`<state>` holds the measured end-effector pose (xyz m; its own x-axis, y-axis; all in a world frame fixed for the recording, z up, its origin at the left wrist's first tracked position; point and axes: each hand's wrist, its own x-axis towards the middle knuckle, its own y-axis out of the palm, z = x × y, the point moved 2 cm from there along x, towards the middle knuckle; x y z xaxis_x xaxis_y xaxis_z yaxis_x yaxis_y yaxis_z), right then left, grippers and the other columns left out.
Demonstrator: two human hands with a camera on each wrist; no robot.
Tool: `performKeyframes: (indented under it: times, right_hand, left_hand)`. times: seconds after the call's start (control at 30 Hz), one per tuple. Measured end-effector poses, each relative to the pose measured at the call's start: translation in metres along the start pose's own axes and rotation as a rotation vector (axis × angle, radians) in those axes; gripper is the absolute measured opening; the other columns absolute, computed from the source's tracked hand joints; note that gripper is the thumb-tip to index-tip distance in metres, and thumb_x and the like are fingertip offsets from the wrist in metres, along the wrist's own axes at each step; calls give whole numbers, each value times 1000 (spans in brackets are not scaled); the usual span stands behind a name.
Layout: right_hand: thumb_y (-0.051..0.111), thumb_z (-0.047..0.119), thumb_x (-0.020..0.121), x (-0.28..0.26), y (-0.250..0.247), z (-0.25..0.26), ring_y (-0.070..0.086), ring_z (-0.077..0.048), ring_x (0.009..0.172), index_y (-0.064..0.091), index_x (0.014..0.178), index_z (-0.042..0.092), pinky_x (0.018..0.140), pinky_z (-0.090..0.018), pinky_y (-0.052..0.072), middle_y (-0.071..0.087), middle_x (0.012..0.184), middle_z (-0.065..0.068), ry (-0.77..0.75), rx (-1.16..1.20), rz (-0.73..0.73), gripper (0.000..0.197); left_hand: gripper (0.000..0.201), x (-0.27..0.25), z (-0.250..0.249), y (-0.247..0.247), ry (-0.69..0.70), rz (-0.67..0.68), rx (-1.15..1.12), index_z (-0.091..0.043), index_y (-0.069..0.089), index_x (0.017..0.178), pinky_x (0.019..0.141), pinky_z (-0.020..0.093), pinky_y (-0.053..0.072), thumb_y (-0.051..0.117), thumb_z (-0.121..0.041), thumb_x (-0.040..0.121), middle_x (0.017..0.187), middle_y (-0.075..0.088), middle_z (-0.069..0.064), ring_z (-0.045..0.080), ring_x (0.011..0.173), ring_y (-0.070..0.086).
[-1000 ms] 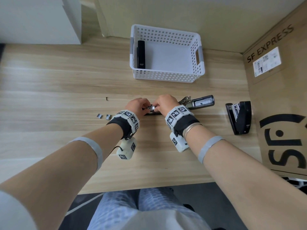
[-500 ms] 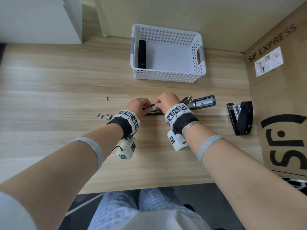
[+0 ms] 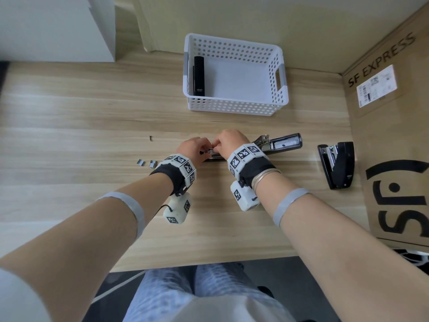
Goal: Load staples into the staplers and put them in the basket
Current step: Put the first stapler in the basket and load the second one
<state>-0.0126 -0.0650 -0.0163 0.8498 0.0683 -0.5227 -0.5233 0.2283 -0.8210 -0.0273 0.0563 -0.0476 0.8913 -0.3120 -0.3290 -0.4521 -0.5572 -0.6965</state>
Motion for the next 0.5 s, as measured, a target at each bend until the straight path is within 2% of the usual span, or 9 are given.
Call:
performKeyframes:
  times: [0.13, 0.2, 0.27, 0.4, 0.5]
  right_hand:
    - [63, 29, 87, 0, 2, 6, 63, -24, 94, 75, 97, 28, 73, -27, 47, 70, 100, -4, -7, -20, 20, 15]
    - [65, 25, 87, 0, 0, 8, 63, -24, 95, 74, 99, 25, 74, -28, 49, 68, 106, -5, 18, -50, 15, 15]
    - [64, 18, 88, -3, -7, 5, 61, -26, 103, 70, 108, 18, 81, -31, 49, 64, 115, -8, 45, -121, 6, 21]
    - [48, 9, 97, -14, -34, -5, 51, -28, 119, 64, 119, 9, 94, -37, 47, 56, 128, -10, 38, -249, -133, 28]
    - [45, 6, 97, -19, -66, -21, 55, -28, 114, 63, 119, 8, 94, -41, 50, 60, 123, -11, 132, -289, -189, 29]
  left_hand:
    - [25, 1, 0, 0, 2, 3, 12, -5, 62, 104, 83, 34, 47, 65, -15, 81, 105, 65, 15, 29, 96, 60]
    - [24, 2, 0, 0, -4, 5, 8, -6, 62, 104, 83, 33, 47, 64, -15, 82, 105, 65, 14, 28, 97, 61]
    - [25, 3, 0, 0, 2, 12, 5, -6, 61, 105, 84, 31, 47, 64, -14, 82, 106, 65, 14, 28, 98, 61]
    - [34, 7, -1, -1, 0, 26, 5, -5, 59, 108, 81, 28, 43, 70, -11, 76, 109, 60, 16, 30, 98, 60]
    - [46, 10, 0, -2, -30, 78, 59, -9, 57, 114, 88, 31, 44, 73, -12, 72, 117, 55, 14, 30, 104, 56]
